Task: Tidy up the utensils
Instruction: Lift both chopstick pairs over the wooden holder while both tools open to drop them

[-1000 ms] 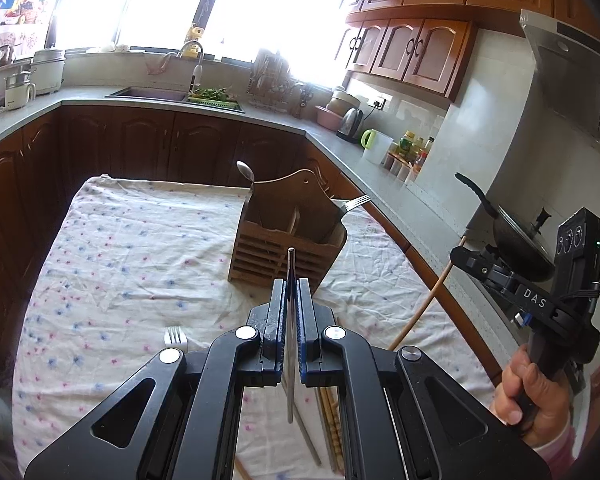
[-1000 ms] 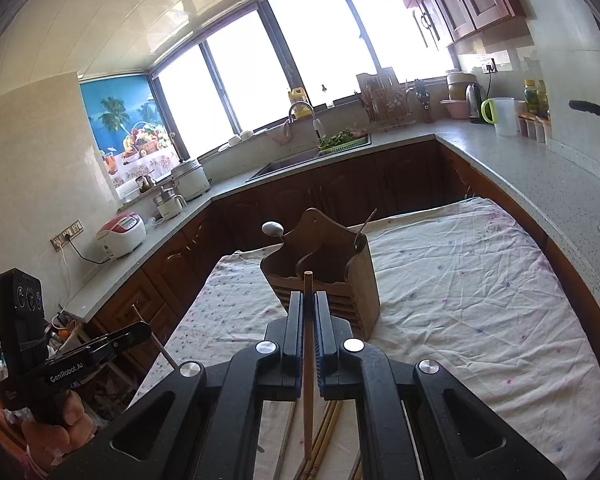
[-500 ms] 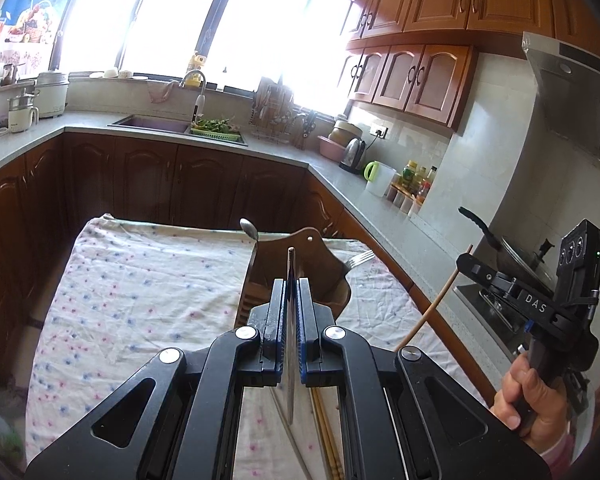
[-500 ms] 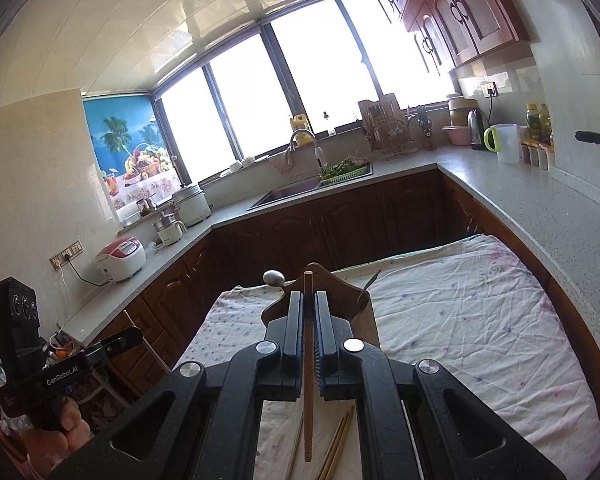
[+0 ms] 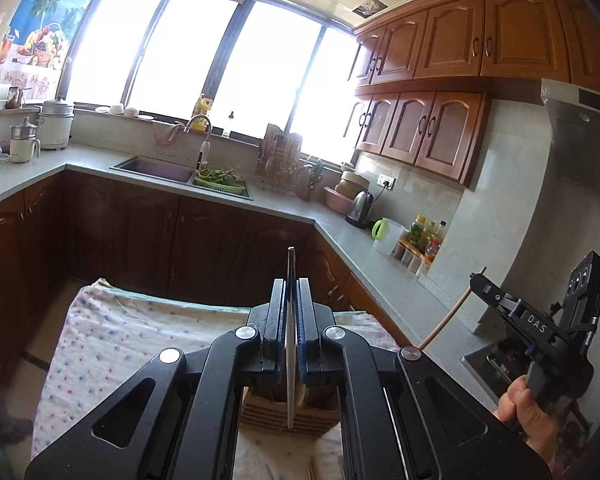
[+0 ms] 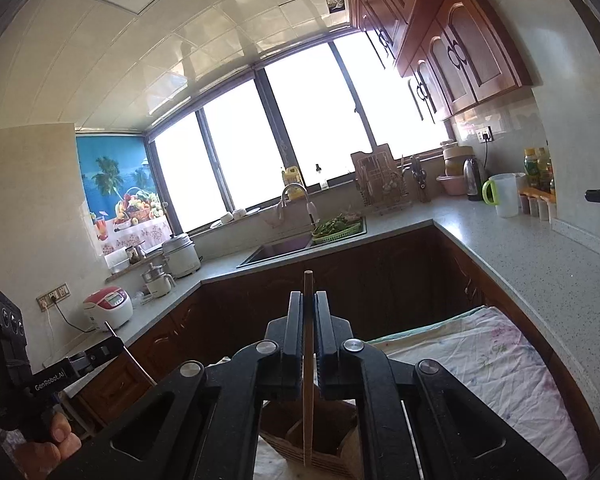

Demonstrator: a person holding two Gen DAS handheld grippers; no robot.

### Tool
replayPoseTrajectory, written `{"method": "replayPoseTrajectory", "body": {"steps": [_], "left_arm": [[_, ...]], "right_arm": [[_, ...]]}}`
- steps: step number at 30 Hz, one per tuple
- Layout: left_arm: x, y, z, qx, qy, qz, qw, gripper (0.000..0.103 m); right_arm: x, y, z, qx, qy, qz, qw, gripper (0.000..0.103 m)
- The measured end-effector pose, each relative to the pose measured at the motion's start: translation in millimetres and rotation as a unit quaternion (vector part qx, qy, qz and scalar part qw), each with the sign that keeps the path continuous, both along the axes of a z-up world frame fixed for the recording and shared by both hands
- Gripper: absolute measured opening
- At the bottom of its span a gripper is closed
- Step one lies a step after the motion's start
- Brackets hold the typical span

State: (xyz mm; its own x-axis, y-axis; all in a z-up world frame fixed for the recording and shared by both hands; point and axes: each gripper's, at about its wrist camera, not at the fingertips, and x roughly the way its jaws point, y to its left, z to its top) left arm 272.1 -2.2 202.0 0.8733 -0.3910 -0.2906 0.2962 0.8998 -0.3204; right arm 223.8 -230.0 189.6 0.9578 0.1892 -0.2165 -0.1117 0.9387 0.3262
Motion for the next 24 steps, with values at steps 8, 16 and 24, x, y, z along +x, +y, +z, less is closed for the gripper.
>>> {"method": "replayPoseTrajectory", "body": {"steps": [8, 16, 24], "left_arm": [[49, -8, -20, -0.010, -0.006, 0.038, 0.9992, 0.003], [70, -28, -70, 0.008, 0.008, 0.041, 0.9991, 0.003], [82, -43, -115, 0.029, 0.050, 0.038, 0.9976, 0.004]], "right_arm": [[28, 11, -27, -0.032, -0.002, -0.017, 0.999, 0.005], [43, 7, -75, -0.016, 0.023, -0.029, 0.999, 0.005], [53, 9, -103, -0.016, 0.055, -0.028, 0.998, 0.005]]}}
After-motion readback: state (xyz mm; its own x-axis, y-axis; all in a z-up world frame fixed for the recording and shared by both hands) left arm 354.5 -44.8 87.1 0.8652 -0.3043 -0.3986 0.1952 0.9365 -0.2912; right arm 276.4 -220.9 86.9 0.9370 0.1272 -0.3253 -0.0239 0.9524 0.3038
